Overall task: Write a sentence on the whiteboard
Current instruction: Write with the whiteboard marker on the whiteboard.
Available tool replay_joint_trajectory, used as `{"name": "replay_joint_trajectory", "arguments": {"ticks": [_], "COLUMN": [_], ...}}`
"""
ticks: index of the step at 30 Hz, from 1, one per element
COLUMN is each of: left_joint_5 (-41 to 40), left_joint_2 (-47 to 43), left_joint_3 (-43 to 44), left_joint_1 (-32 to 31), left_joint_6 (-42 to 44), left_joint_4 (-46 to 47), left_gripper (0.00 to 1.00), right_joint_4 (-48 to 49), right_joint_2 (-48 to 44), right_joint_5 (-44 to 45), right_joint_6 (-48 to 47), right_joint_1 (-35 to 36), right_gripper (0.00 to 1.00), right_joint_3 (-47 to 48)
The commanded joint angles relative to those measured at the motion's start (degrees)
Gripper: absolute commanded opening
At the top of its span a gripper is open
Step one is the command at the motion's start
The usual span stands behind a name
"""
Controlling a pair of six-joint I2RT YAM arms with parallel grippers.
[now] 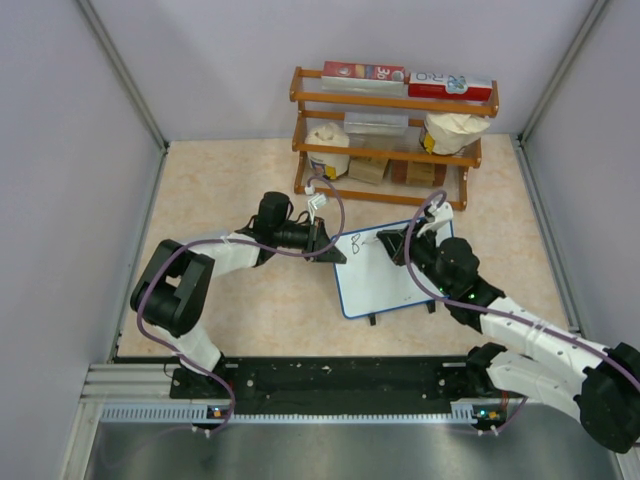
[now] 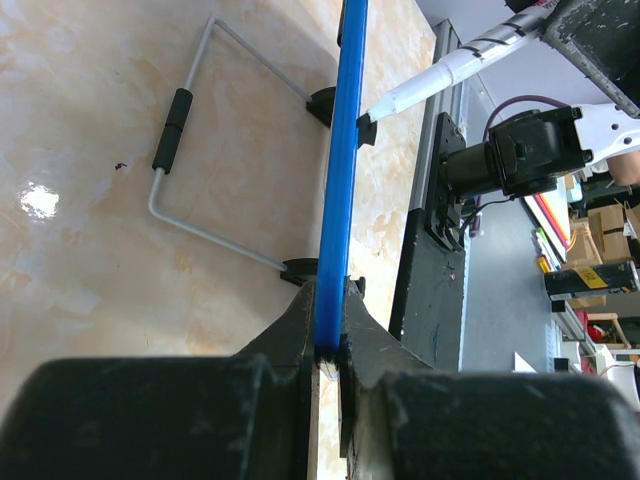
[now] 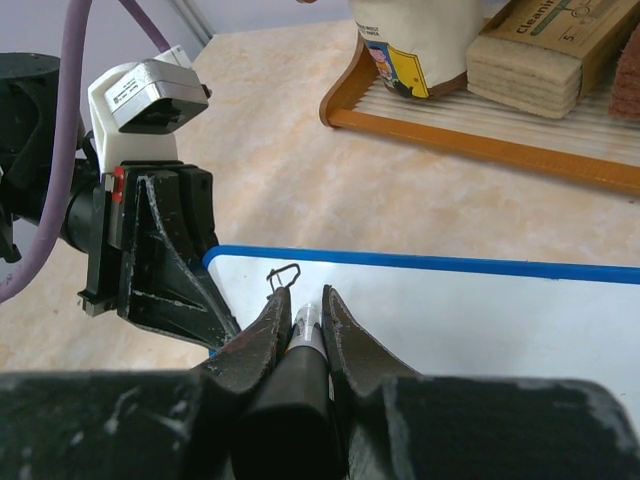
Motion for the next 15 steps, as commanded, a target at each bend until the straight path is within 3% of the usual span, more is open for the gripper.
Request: {"name": "replay_joint_trajectory", "arguments": {"ticks": [1,15], "left_joint_5": [-5.92,-5.92], "left_joint_2": [1.49,1.49], "left_joint_3": [-0.49,-0.5], "left_joint_1": [-0.52,-0.52], "left_joint_6": [6.66,6.75], "left_joint_4": [-3.73,-3.73], "left_gripper": [0.0,0.0], "right_joint_4": [-0.43,-0.61], "right_joint_2": [-1.39,-2.98], "right_joint_5": [-0.4,-2.07], "right_joint_6": [-0.32,-0.06], "right_joint_1": [-0.65,-0.65], "right_gripper": [0.0,0.0], "right_joint_3": [-1.1,-2.77]}}
